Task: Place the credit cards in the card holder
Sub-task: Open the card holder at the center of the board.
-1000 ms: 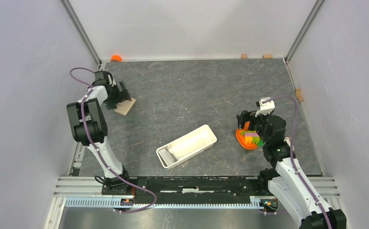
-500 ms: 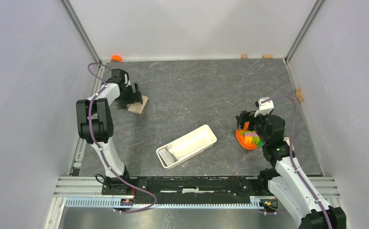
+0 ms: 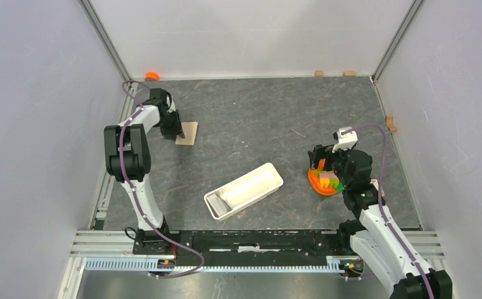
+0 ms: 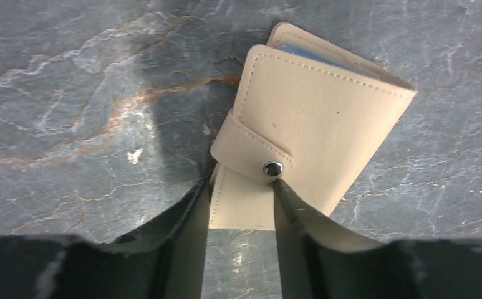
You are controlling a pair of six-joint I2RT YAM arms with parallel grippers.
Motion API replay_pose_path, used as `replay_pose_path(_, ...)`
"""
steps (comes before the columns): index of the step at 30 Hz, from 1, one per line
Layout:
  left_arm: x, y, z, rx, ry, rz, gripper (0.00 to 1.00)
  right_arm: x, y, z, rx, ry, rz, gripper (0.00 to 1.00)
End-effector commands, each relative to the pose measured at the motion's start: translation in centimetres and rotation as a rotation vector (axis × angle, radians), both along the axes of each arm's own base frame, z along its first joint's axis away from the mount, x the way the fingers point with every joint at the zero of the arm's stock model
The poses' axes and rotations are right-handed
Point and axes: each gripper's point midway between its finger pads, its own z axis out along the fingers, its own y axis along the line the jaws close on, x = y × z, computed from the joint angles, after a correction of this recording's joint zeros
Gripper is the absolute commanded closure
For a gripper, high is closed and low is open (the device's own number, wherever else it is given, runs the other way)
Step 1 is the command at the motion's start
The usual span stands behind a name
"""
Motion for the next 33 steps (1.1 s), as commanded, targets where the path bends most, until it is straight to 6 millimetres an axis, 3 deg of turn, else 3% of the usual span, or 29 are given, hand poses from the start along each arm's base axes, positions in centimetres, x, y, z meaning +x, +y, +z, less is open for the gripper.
replay_pose_path(1,-0.6,-1.8,-1.1,-0.036,0.051,-0.064,0.65,0.4,0.4,0.9,0.018,-0.04,0.011,0.02)
replay_pose_path(3,-0.7,-2.5,-0.9,-0.05,0.054,-0.068,0.79,0.4,0.4,0.9,0.02,-0.039,0.011,0.02)
replay_pose_path(7,-1.0,-4.8,1.0,-0.089,0.022,-0.09,0.98,0.4,0.4,0.7,0.02,-0.033,0.012,0.02)
replay_pose_path(10,-1.1,-6.3,4.1,-0.106,-0.054,-0.109,0.98,0.5,0.6,0.5,0.019,-0.022,0.024,0.02)
replay_pose_path(16,-2.3,-11.8,11.9,-0.152,-0.296,-0.215,0.98,0.4,2.2,0.4,0.031,0.009,0.109,0.02)
replay_pose_path(20,-3.6,-14.2,15.9,-0.242,-0.432,-0.244,0.98,0.3,4.6,1.4,0.138,0.037,0.208,0.02)
replay_pose_path(23,-4.7,-15.9,18.7,-0.337,-0.517,-0.275,0.98,-0.1,7.8,3.5,0.311,0.022,0.338,0.02)
replay_pose_path(27,-6.8,-18.4,21.5,-0.435,-0.588,-0.351,0.98,-1.4,11.8,7.1,0.581,-0.006,0.514,0.01)
replay_pose_path(33,-11.0,-21.9,24.8,-0.604,-0.7,-0.483,0.98,-2.4,16.0,10.8,0.78,-0.008,0.625,0.03)
